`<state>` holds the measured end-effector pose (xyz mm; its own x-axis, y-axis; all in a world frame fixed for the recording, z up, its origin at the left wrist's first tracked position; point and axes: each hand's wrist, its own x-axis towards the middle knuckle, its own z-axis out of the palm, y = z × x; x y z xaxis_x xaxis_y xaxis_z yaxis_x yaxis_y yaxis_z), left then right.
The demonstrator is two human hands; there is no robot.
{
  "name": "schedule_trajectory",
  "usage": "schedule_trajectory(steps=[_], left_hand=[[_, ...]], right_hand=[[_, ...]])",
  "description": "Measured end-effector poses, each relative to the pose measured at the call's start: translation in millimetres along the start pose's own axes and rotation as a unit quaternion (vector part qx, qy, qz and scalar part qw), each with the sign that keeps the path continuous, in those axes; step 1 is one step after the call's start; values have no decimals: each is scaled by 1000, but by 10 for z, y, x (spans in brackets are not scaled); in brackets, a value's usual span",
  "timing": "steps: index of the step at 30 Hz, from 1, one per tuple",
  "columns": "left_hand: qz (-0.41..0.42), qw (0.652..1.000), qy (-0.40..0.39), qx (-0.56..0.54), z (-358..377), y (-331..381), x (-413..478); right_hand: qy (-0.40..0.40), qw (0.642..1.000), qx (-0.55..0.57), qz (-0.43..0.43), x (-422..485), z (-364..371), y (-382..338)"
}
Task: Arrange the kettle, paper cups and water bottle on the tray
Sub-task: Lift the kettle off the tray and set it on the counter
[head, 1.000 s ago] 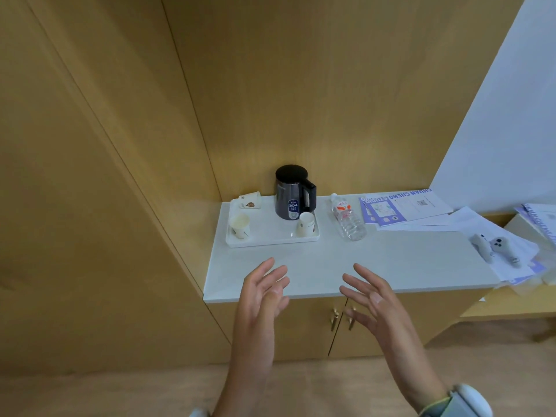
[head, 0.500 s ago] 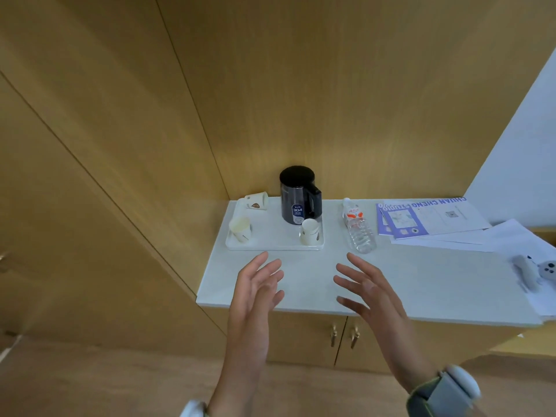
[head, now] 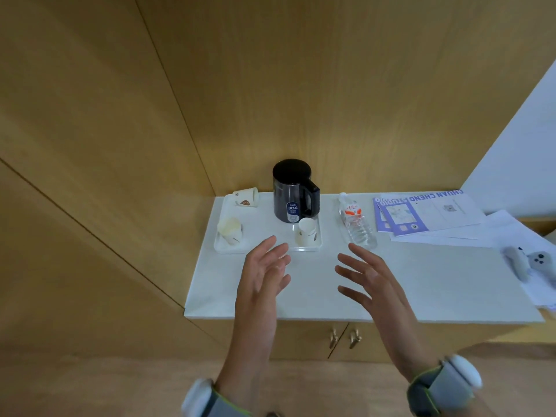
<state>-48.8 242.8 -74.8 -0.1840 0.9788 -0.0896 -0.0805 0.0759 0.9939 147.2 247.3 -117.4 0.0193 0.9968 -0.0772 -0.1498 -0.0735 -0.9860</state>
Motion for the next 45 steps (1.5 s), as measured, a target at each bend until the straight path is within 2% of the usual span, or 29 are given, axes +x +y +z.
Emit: schedule_trajectory(steps=[8,14,22,28,33,40,45], left_hand=[[-14,999,-44,2,-125,-52,467],[-6,998,-55,20,36,-77,722],[-23,999,33,-16,279,-225,912],[-28,997,62,-30,452,-305,1092],[-23,999,34,-31,499,-326,1323],[-17,999,-44,-18,388,-249,1895],[-25,998,-48,-17,217,-325,2460]], right_hand=[[16,1000,-10,-18,256,313,54],[33,999,0,-24,550,209,47],[-6,1000,6,-7,1083,-116,30],[-13,1000,16,14,1366,-321,36],[4,1000,22,20,1560,-330,88],[70,997,19,8,1854,-99,122],[108,994,23,4,2171,141,227]])
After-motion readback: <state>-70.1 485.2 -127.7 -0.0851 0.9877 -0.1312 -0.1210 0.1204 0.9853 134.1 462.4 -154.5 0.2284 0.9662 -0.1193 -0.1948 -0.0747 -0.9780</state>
